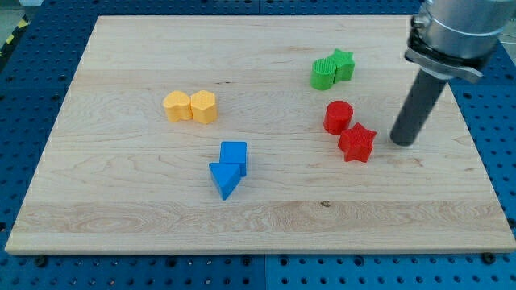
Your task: Push the red star into the red circle
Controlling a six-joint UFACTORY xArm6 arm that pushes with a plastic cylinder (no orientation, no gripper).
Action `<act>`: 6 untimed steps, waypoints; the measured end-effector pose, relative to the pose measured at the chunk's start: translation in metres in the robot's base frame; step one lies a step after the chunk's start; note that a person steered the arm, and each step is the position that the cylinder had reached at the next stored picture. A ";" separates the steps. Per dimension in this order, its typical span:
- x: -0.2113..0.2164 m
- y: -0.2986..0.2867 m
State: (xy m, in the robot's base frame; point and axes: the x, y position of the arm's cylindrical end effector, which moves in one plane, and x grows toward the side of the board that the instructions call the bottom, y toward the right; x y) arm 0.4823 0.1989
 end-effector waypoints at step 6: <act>0.016 -0.147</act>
